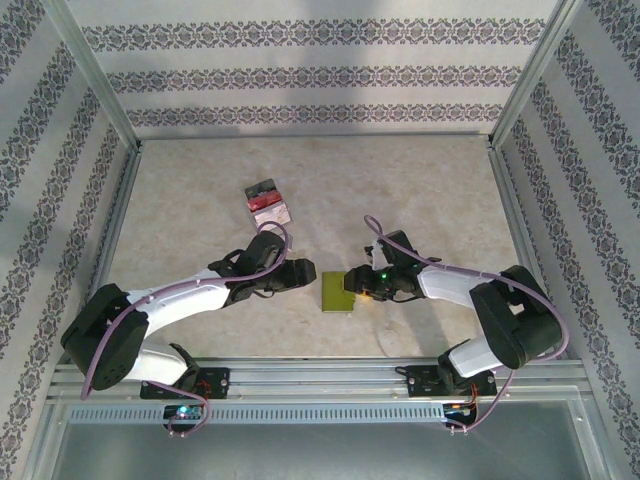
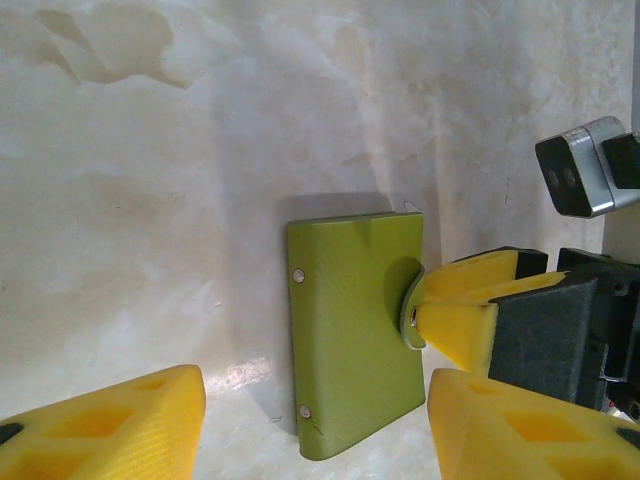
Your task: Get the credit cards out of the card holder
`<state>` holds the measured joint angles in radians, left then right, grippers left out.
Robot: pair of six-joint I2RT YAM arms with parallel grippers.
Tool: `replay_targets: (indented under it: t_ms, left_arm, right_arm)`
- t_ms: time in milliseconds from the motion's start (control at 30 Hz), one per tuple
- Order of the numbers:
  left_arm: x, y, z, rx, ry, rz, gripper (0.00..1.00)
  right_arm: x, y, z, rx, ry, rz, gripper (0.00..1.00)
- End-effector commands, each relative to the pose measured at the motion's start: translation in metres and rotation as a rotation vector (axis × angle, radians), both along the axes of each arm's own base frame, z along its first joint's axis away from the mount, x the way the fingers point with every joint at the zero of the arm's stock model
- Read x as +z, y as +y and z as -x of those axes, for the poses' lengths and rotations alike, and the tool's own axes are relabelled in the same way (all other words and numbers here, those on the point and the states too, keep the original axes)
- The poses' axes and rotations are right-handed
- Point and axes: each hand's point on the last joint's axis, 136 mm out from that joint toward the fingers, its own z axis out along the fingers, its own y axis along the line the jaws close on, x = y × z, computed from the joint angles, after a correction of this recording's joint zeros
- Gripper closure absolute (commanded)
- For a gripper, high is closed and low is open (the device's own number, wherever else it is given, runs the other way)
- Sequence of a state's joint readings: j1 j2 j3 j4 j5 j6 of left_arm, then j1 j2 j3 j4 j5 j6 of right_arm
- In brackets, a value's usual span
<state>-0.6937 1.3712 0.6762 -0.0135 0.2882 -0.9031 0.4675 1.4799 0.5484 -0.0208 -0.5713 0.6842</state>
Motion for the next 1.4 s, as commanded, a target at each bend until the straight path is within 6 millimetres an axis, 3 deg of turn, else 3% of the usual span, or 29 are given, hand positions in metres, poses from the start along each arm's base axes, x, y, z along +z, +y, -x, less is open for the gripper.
replay_targets:
  t_ms: [0, 267, 433, 600, 767, 933, 1067, 1367]
  left_arm:
    - [0.004, -0.007, 0.000, -0.007, -0.005, 0.026, 0.39]
    - [0.003, -0.006, 0.000, -0.006, -0.005, 0.020, 0.39]
    - [0.004, -0.006, 0.000, -0.006, -0.010, 0.018, 0.39]
    - [0.004, -0.004, 0.000, -0.003, -0.015, 0.016, 0.39]
    - [0.014, -0.001, -0.002, 0.008, -0.047, 0.029, 0.37]
    - [0.044, 0.009, -0.010, 0.029, -0.130, 0.074, 0.29]
    - [0.081, 0.019, -0.018, 0.051, -0.226, 0.162, 0.22]
    - [0.194, 0.030, -0.023, -0.054, -0.494, 0.413, 0.19]
  right_arm:
    - [-0.010, 0.011, 0.006, 0.029, 0.012, -0.018, 0.50]
    - [-0.021, 0.016, 0.009, 0.020, 0.043, -0.014, 0.64]
    - [-0.009, 0.021, 0.007, 0.021, 0.012, -0.046, 0.75]
    - [0.002, 0.024, 0.007, 0.024, -0.012, -0.071, 0.93]
    - [0.019, 0.023, 0.003, 0.012, -0.064, -0.088, 1.00]
    - [0.049, 0.020, -0.005, 0.017, -0.161, -0.141, 1.00]
    - [0.085, 0.015, -0.015, 0.019, -0.267, -0.210, 1.00]
    - [0.206, -0.010, -0.040, 0.017, -0.567, -0.421, 1.00]
